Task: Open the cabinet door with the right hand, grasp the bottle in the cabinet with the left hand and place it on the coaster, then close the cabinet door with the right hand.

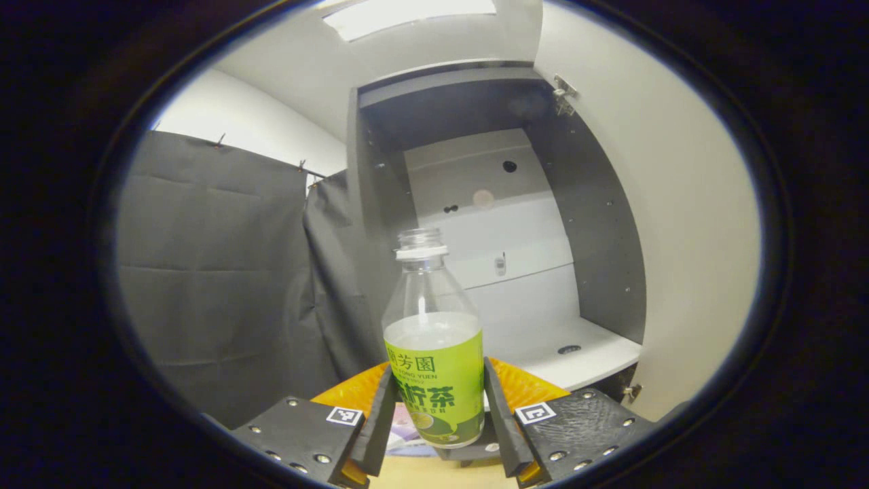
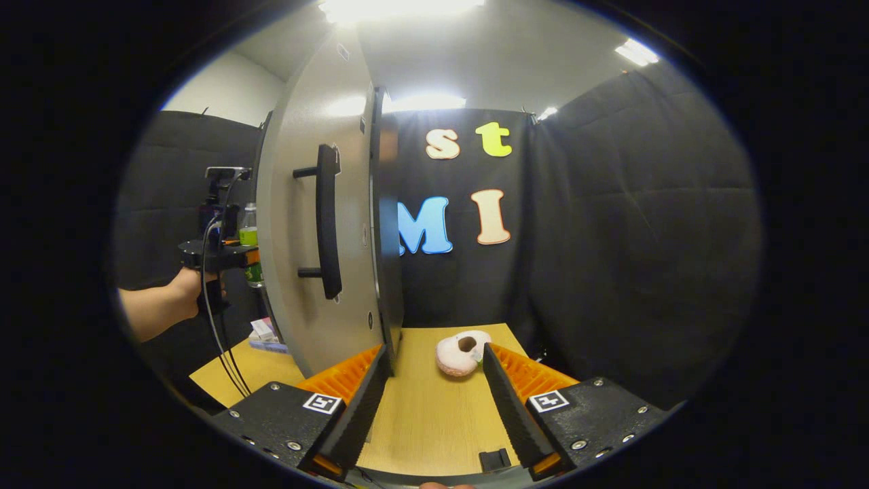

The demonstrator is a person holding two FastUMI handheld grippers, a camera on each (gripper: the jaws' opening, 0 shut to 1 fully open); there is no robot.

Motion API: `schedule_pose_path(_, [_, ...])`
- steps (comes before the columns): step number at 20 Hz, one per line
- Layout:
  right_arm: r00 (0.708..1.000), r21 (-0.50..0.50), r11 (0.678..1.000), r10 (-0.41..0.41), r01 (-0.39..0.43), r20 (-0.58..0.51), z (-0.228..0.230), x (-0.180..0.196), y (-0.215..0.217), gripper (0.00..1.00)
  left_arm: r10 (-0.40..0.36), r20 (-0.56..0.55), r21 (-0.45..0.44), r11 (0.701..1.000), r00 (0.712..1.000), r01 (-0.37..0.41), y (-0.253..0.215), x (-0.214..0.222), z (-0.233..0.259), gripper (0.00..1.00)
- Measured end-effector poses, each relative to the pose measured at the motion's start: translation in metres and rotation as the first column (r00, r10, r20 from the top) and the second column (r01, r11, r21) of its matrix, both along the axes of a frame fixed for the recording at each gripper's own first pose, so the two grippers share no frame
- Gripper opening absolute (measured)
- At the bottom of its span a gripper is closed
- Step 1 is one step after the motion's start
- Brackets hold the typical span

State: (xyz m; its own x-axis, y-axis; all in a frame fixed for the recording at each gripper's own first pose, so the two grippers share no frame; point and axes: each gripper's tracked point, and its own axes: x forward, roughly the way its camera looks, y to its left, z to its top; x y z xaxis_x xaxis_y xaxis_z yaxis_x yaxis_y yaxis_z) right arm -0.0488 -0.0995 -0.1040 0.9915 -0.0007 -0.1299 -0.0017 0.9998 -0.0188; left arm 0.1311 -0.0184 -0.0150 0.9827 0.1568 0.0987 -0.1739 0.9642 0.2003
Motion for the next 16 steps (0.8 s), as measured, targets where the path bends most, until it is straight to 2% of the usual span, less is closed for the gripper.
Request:
schedule_pose_path(4, [1.000, -0.018, 1.000, 0.023, -0.023, -0.003, -0.014, 0.023, -0.010, 0.85, 0.078, 0.020, 0.036, 0.996, 0.997, -0.079, 0.026, -0.056, -0.010, 0.62])
schedule_pose_path(5, [1.000, -0.023, 1.000, 0.014, -0.014, 0.002, -0.016, 0.030, -0.012, 0.85, 0.091, 0.027, 0.047, 0.995, 0.995, -0.092, 0.029, -0.068, -0.013, 0.71])
schedule_pose_path(6, [1.000, -0.029, 1.000, -0.002, 0.002, 0.004, -0.019, 0.035, -0.018, 0.85, 0.097, 0.031, 0.061, 0.993, 0.995, -0.099, 0.033, -0.079, -0.019, 0.62])
schedule_pose_path(8, [1.000, -0.023, 0.999, -0.029, 0.029, -0.001, -0.027, 0.044, -0.023, 0.85, 0.123, 0.027, 0.083, 0.989, 0.992, -0.125, 0.041, -0.102, -0.044, 0.66])
schedule_pose_path(11, [0.996, 0.009, 0.997, -0.074, 0.074, -0.040, -0.046, 0.060, -0.030, 0.85, 0.113, 0.014, 0.061, 0.992, 0.994, -0.114, 0.037, -0.127, -0.090, 0.62])
schedule_pose_path(12, [0.994, 0.009, 0.996, -0.084, 0.085, -0.070, -0.055, 0.062, -0.032, 0.85, 0.101, 0.023, 0.051, 0.993, 0.995, -0.102, 0.034, -0.136, -0.107, 0.66])
schedule_pose_path(14, [0.988, 0.021, 0.993, -0.115, 0.118, -0.103, -0.060, 0.063, -0.037, 0.85, 0.111, 0.020, 0.074, 0.991, 0.994, -0.112, 0.033, -0.153, -0.142, 0.66])
schedule_pose_path(15, [0.987, 0.026, 0.992, -0.122, 0.126, -0.107, -0.061, 0.065, -0.038, 0.85, 0.111, 0.004, 0.098, 0.989, 0.994, -0.111, 0.030, -0.160, -0.163, 0.62])
schedule_pose_path(16, [0.984, 0.013, 0.990, -0.137, 0.140, -0.118, -0.064, 0.067, -0.042, 0.85, 0.107, -0.019, 0.113, 0.988, 0.994, -0.104, 0.026, -0.167, -0.184, 0.71])
